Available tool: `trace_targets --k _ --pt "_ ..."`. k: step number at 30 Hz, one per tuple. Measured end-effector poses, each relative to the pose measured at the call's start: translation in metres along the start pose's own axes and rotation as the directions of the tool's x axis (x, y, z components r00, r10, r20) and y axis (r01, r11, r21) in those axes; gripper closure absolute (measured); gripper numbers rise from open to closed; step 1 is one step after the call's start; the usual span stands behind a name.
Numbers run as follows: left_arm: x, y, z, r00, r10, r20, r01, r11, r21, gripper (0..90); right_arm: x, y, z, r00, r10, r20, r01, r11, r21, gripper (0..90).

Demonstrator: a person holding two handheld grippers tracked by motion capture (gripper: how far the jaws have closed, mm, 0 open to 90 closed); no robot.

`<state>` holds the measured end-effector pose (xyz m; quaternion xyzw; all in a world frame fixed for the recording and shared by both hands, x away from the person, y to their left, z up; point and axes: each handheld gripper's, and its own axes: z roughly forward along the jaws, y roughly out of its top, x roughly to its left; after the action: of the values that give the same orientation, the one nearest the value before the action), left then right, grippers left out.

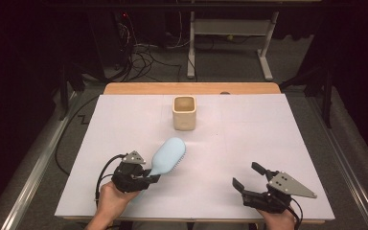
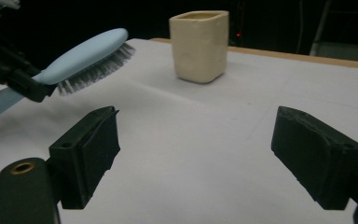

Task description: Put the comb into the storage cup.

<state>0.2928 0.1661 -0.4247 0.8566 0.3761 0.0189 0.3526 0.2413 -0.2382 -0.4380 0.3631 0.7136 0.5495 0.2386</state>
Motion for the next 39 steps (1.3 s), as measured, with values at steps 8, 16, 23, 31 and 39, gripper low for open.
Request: trace_targets --k 8,16,23,31,39 --pt "-0.01 0.0 -0.004 0.9995 0.031 0.007 -0.031 0.9991 -0.028 69.6 0.018 0.003 0.02 0.9975 -0.006 -0.071 0.008 0.9992 0.038 16.3" --pt "-0.018 0.007 0.006 0.9984 0.053 0.022 -0.052 0.9986 -0.011 69.6 0.028 0.005 0.041 0.9944 0.007 -0.105 0.0 0.9983 0.059 16.3" --pt "-0.025 0.011 0.009 0.9966 0.08 0.023 -0.079 0.9967 -0.018 69.6 0.033 0.007 0.054 0.9911 0.026 -0.13 -0.016 0.9966 0.081 16.5" --pt "-0.031 0.013 0.011 0.9941 0.107 0.021 -0.106 0.9942 -0.017 69.6 0.038 0.009 0.068 0.9866 0.039 -0.158 -0.023 0.9943 0.104 16.5" --pt "-0.033 0.013 0.012 0.9931 0.115 0.023 -0.114 0.9931 -0.025 69.6 0.045 0.012 0.084 0.9748 0.067 -0.213 -0.04 0.9911 0.127 16.4"
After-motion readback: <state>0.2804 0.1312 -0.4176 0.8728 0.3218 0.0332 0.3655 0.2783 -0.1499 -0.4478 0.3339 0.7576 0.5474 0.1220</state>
